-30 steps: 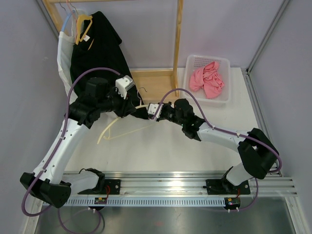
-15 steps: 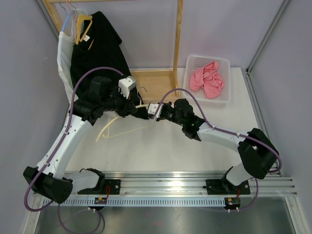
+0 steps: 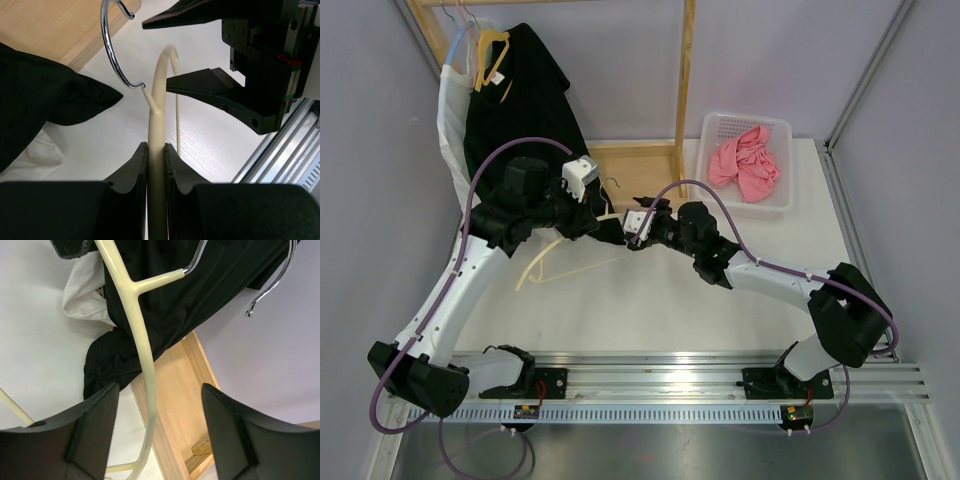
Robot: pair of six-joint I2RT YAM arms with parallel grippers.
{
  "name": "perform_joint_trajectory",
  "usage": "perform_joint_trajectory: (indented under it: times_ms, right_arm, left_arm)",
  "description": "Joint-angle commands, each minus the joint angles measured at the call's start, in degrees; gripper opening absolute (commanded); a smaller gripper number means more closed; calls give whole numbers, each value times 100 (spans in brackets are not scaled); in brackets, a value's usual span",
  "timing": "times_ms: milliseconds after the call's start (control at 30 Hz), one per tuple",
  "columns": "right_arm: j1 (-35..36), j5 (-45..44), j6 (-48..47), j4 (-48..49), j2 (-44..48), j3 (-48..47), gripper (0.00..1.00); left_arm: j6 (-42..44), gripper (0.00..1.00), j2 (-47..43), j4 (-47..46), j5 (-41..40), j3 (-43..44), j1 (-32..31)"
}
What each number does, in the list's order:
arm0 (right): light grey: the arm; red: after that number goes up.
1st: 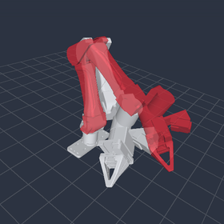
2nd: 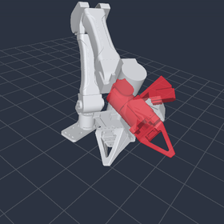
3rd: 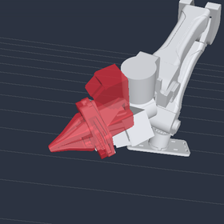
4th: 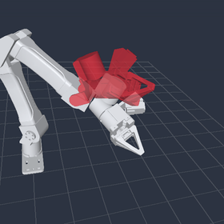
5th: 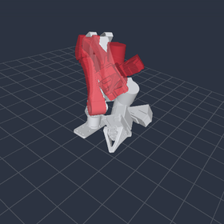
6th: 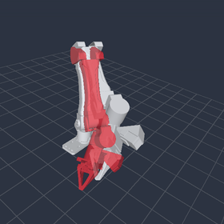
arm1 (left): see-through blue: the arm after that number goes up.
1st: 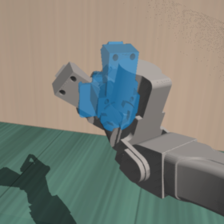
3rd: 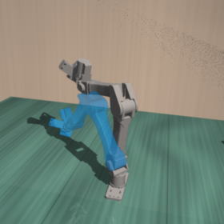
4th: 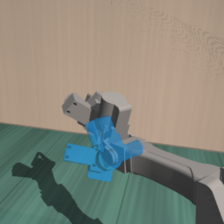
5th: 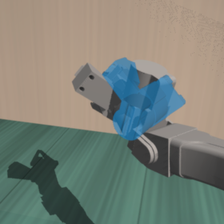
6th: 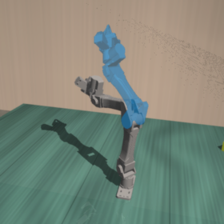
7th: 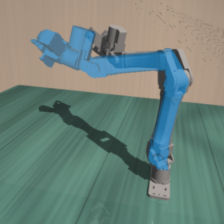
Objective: Remove the t-shirt from the hanger
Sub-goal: Pass the hanger from the right arm to the left
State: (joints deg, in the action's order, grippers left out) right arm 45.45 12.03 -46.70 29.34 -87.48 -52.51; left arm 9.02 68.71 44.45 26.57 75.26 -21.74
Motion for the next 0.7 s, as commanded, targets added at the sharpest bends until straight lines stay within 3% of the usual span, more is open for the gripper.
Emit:
perform_joint_trajectory:
  times_ms: [0, 100, 133, 233, 667]
  right_arm:
    - [-10, 45, 3, 353, 56, -225, 76]
    - [-10, 106, 55, 423, 135, -154, 84]
    - [-10, 115, 82, 441, 205, -128, 93]
    - [-10, 133, 187, 519, 310, -66, 99]
    - [-45, -526, 1180, 520, 689, -268, 99]
  left_arm:
    - [-14, 0, -68, -279, -81, 6, 20]
    - [-5, 0, -68, -322, -178, -12, 12]
    - [-14, 0, -77, -340, -204, -29, 12]
    - [-31, 0, -103, -419, -336, -64, 12]
    - [-31, 0, -235, -806, -1258, -65, 12]
